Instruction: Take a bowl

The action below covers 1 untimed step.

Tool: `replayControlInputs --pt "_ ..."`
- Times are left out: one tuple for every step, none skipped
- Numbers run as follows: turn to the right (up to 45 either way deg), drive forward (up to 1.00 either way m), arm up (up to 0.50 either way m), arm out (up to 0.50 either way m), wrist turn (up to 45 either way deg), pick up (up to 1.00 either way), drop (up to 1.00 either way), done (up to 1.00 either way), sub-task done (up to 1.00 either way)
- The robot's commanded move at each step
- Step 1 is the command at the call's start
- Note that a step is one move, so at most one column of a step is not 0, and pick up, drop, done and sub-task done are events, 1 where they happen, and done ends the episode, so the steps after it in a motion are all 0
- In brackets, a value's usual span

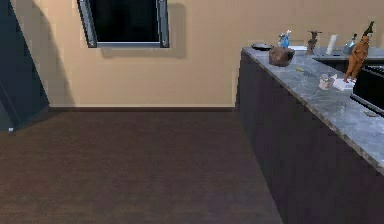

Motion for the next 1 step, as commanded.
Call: replayControlInputs --pt "0.0 0.0 0.0 0.0 45.0 0.0 0.0 0.0 0.0"
